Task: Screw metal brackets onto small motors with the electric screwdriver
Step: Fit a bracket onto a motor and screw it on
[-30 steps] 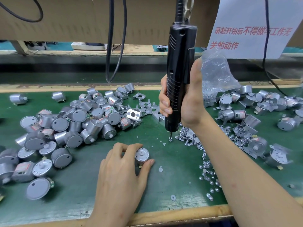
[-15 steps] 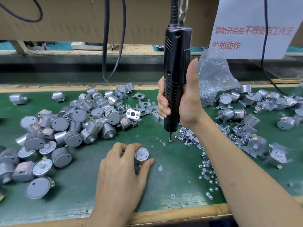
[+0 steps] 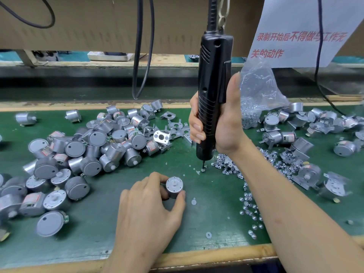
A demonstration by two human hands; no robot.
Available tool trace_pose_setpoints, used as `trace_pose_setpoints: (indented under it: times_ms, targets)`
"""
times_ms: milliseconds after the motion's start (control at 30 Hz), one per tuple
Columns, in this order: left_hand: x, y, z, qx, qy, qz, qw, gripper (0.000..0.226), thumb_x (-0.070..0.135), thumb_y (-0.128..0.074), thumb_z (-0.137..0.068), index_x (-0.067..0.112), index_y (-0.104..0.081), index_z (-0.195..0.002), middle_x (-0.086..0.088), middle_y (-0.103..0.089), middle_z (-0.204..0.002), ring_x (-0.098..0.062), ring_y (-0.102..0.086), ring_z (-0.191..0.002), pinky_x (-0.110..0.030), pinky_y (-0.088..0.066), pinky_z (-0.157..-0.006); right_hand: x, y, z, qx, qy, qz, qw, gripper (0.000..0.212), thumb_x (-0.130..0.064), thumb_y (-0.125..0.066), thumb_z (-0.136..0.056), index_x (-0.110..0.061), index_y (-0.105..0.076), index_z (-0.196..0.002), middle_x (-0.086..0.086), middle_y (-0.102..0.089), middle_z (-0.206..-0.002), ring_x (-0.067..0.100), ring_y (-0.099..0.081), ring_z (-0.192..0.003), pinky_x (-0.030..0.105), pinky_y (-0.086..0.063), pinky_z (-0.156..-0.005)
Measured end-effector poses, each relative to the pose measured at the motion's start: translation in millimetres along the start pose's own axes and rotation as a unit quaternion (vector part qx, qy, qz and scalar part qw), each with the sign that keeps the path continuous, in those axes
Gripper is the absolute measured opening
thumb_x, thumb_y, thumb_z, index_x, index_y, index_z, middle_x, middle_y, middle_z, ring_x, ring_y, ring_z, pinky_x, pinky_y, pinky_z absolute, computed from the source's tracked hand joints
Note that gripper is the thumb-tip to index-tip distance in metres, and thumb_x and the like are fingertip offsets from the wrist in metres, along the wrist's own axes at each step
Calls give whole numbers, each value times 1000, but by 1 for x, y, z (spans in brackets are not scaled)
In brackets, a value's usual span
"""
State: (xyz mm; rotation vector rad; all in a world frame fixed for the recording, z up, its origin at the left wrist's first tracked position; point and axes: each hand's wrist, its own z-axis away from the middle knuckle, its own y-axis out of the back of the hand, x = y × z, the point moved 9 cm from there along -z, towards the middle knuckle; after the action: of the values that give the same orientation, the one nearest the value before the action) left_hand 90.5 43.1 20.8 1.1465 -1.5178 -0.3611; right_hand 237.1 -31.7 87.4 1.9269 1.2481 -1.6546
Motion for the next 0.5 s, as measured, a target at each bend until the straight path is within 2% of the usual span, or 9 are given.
trace_pose_setpoints:
  times_ms: [267, 500]
  targets:
    - [-3, 0, -2, 4, 8, 2, 1000, 29, 54, -73, -76, 34, -52, -81, 19, -53, -62, -7, -55, -66, -42, -47, -66, -3, -7, 2, -13, 18, 10, 1000, 79, -95, -51, -60, -17, -55, -73, -2, -49, -54, 13, -44, -40, 22, -40, -45]
    - [-3, -1, -2, 6, 5, 7, 1000, 31, 57, -73, -75, 33, -55, -83, 19, -53, -63, -7, -56, -66, -43, -48, -66, -25, 5, 5, 41, 78, 36, 995, 83, -91, -56, -63, -11, -58, -86, 2, -54, -63, 16, -49, -49, 27, -43, -51]
